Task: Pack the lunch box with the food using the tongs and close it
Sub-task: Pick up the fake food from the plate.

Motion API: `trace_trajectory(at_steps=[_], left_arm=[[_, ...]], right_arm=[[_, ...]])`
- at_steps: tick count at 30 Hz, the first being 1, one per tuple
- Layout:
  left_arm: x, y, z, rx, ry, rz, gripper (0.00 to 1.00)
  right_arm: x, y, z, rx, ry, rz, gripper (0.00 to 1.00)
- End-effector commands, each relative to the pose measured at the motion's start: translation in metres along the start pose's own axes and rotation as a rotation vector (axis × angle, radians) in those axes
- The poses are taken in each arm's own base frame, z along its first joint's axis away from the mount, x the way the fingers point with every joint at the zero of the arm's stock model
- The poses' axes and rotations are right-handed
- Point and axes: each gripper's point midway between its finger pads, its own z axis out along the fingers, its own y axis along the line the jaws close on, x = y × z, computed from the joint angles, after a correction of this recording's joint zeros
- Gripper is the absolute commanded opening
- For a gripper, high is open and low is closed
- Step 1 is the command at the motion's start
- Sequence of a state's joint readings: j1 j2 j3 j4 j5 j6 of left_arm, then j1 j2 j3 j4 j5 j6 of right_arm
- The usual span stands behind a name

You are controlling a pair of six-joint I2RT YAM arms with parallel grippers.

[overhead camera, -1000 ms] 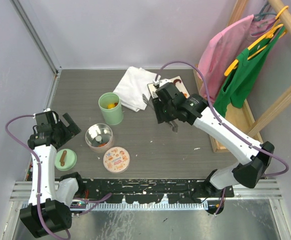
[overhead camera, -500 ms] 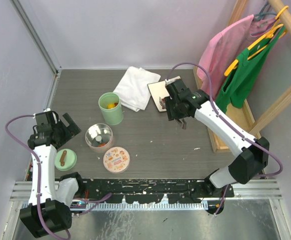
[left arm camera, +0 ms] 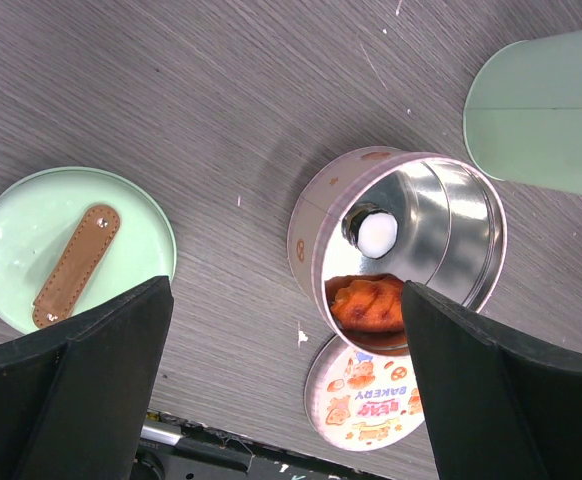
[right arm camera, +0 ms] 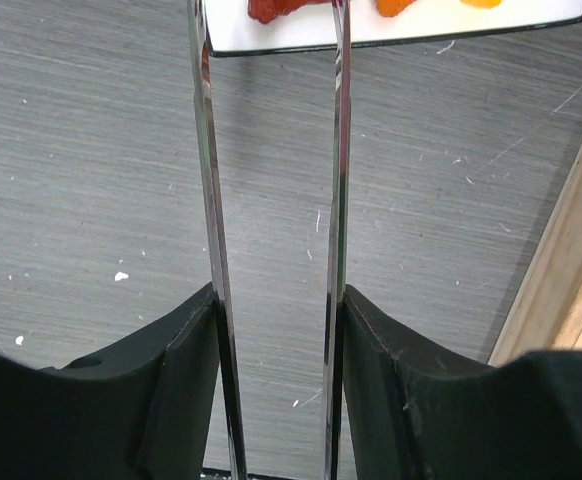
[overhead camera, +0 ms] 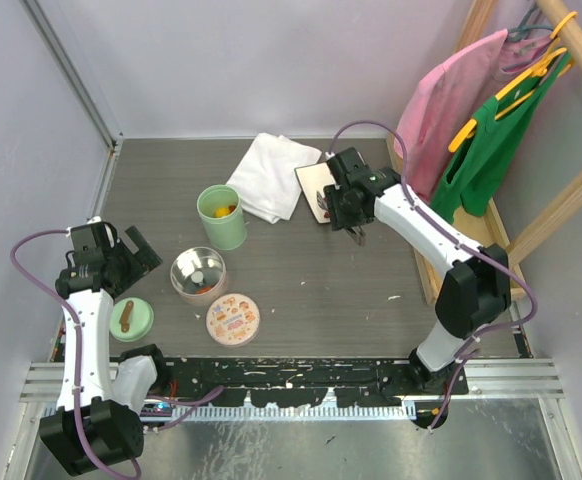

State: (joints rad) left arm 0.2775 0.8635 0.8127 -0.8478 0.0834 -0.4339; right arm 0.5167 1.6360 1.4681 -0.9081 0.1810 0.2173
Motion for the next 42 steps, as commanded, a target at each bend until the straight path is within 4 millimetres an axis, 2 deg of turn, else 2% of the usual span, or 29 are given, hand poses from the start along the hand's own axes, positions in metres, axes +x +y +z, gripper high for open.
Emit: trace_trajectory(at_steps=[1, 13, 27, 42], left_arm=[[-0.01, -0.005, -0.001, 0.022, -0.041, -0.003, 0.98], [-0.009, -0.005, -0.001, 0.023, -0.037, -0.002, 0.98], [-0.009, -0.005, 0.0, 0.021, -0.036, -0.002, 0.98], [-0.009, -0.005, 0.0, 0.02, -0.034, -0.003, 0.98]], right_arm=[[-0.036, 0.001, -0.003, -0.012, -0.099, 0.005, 0.52], [-0.045, -0.004, 0.02, 0.005, -0.068, 0.002, 0.51], [-0.046, 0.001, 0.039, -0.017, -0.031, -0.003, 0.47], [-0.042, 0.002, 0.041, -0.025, -0.02, 0.0, 0.43]])
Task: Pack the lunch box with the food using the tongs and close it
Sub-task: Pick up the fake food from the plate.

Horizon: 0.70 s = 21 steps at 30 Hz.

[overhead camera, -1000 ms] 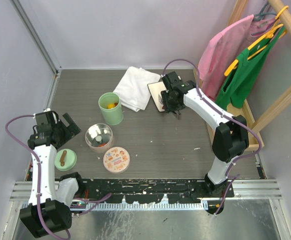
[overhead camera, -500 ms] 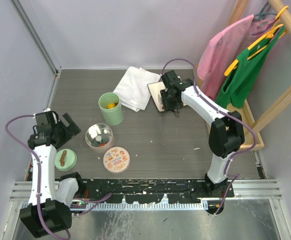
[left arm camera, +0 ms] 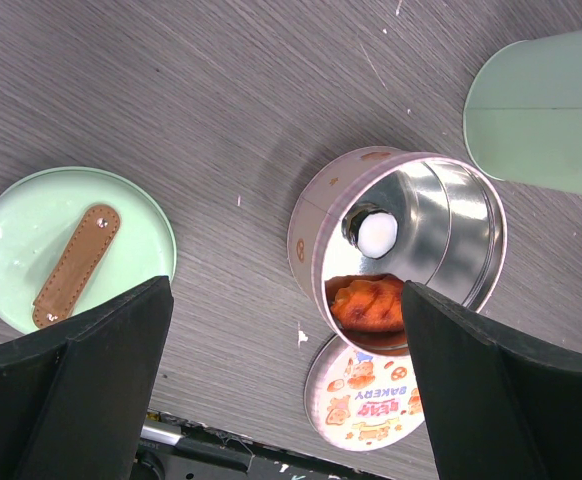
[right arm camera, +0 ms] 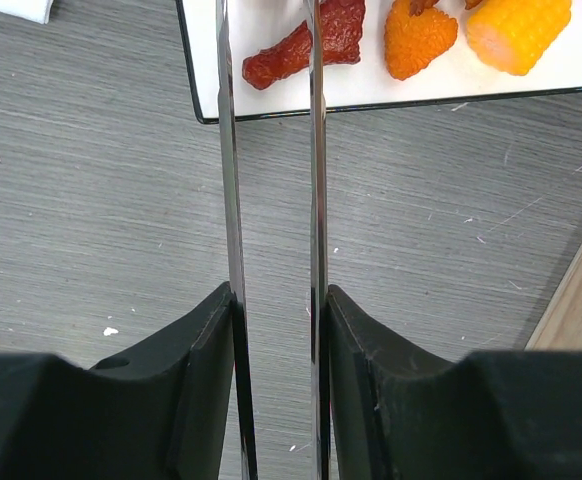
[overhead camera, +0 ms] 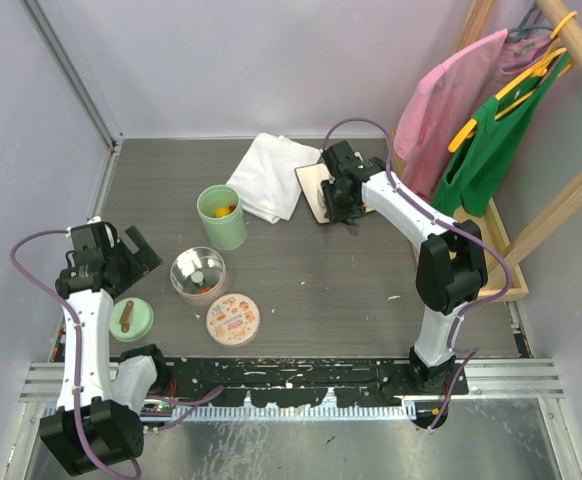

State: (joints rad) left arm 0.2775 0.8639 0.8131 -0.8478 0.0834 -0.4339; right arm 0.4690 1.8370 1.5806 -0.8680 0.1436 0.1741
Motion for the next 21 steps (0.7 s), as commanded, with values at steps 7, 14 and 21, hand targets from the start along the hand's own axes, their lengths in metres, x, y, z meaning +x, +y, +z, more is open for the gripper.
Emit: trace_trajectory(at_steps=[7, 14, 21], left_arm=[[-0.009, -0.005, -0.001, 0.021, -0.036, -0.003, 0.98], [-0.009, -0.005, -0.001, 0.022, -0.038, -0.003, 0.98], [-0.009, -0.005, -0.001, 0.021, -0.037, -0.002, 0.98]], right_arm=[[-0.021, -0.001, -0.014, -0.004, -0.07, 0.01, 0.39], [-0.029, -0.001, -0.035, -0.019, -0.128, 0.021, 0.31], [-0.033, 0.005, -0.053, -0.073, -0.175, 0.033, 0.3]])
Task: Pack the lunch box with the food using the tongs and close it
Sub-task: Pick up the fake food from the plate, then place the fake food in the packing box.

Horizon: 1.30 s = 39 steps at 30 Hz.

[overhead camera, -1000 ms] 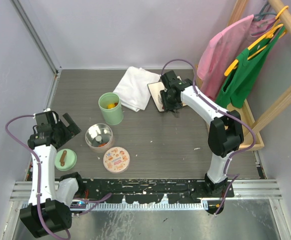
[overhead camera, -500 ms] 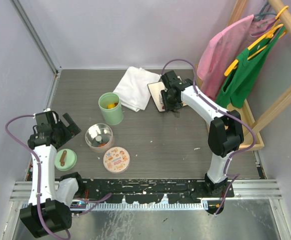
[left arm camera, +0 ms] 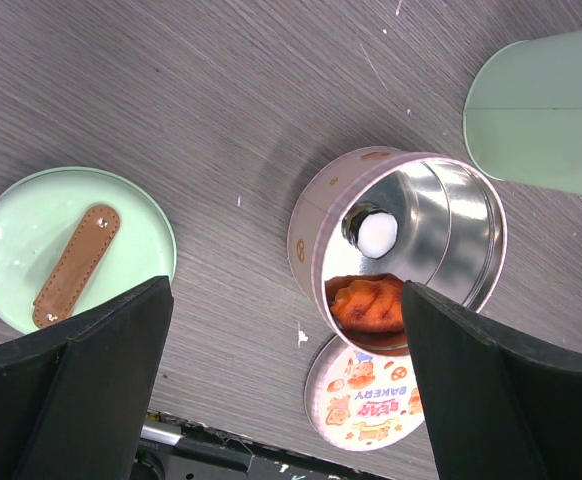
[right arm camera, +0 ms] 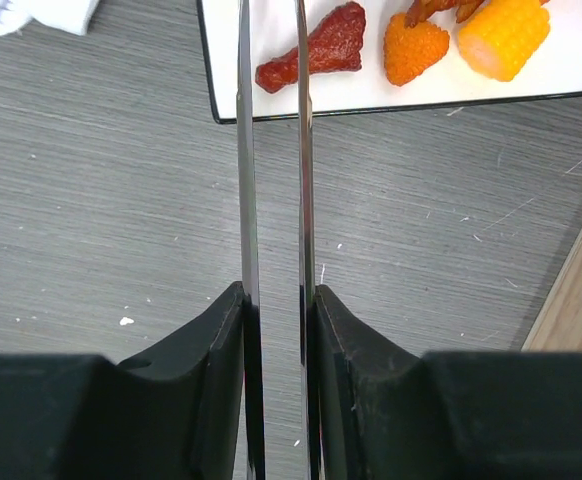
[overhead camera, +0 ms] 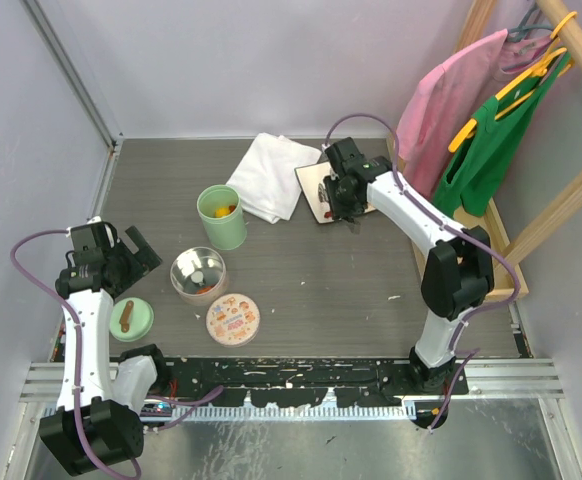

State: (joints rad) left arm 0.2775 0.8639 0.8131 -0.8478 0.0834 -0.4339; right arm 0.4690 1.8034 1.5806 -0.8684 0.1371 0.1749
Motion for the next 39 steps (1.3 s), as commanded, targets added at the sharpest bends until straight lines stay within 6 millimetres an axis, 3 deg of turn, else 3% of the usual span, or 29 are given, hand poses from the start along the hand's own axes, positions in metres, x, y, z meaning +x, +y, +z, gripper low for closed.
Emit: trace_trajectory(at_steps=[1, 13, 26, 39], left_arm=[[-0.009, -0.005, -0.001, 0.021, -0.036, -0.003, 0.98], [-0.009, -0.005, 0.0, 0.022, -0.036, -0.002, 0.98], [-0.008, -0.005, 0.0, 0.022, -0.031, -0.004, 0.98], [-0.008, -0.005, 0.0, 0.023, -0.031, -0.004, 0.98]], right_arm=[[-0.028, 0.006, -0.042, -0.07, -0.149, 0.031, 0.3], [-0.022, 0.031, -0.082, -0.256, -0.205, 0.073, 0.29], [0.005, 0.061, -0.123, -0.486, -0.209, 0.084, 0.3], [0.032, 0.088, -0.151, -0.636, -0.177, 0.024, 0.3]])
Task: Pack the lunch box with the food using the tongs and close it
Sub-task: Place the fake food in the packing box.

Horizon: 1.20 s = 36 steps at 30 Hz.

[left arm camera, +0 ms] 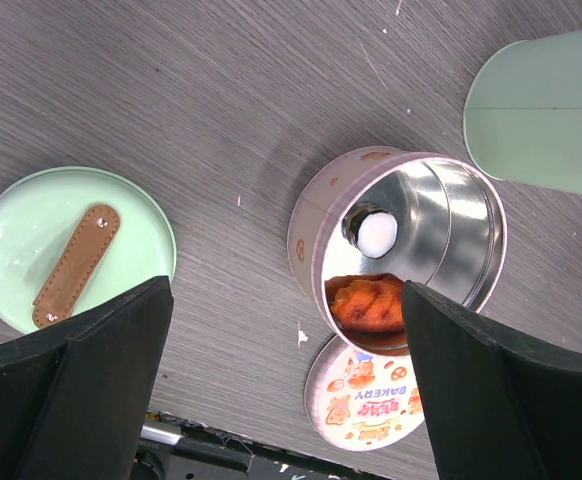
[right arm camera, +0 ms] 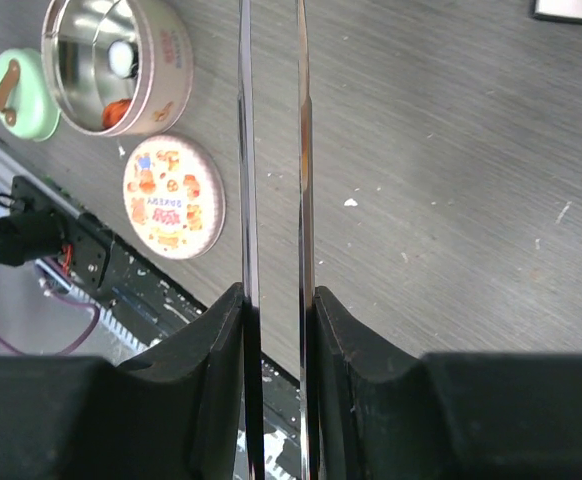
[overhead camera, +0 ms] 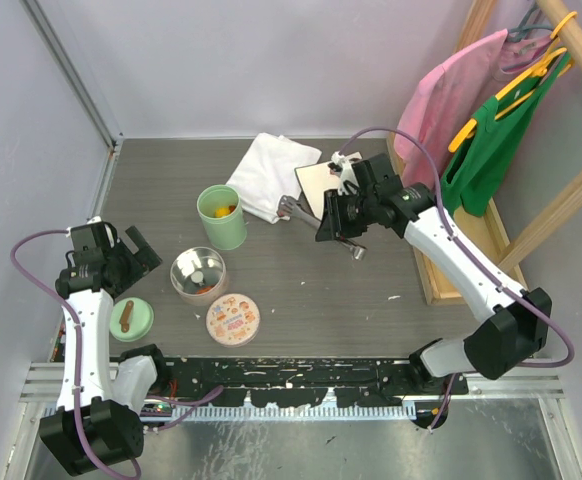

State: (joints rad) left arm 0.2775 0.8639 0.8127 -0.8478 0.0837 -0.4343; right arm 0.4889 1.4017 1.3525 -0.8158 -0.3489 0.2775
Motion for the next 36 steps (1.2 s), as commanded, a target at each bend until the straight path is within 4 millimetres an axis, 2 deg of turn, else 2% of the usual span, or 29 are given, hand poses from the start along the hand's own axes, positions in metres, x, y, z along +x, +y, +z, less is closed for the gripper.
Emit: trace_trajectory(at_steps=[1, 8, 13, 25, 36], left_arm=[[-0.008, -0.005, 0.0, 0.022, -0.032, -0.003, 0.98], [-0.009, -0.006, -0.001, 0.025, -0.032, -0.003, 0.98], [-0.009, -0.006, -0.001, 0.026, -0.034, -0.002, 0.98], [-0.008, -0.006, 0.0, 0.023, -0.024, 0.001, 0.98], [-0.008, -0.006, -0.001, 0.022, -0.03, 0.003, 0.98]], right_arm=[[-0.005, 0.033, -0.022, -0.107, -0.066, -0.055, 0.3], [0.003, 0.048, -0.02, -0.122, -0.047, -0.08, 0.3], [0.001, 0.055, -0.02, -0.113, -0.053, -0.087, 0.3], [0.002, 0.061, -0.019, -0.106, -0.05, -0.089, 0.3], [0.002, 0.066, -0.034, -0.111, -0.075, -0.103, 0.3]])
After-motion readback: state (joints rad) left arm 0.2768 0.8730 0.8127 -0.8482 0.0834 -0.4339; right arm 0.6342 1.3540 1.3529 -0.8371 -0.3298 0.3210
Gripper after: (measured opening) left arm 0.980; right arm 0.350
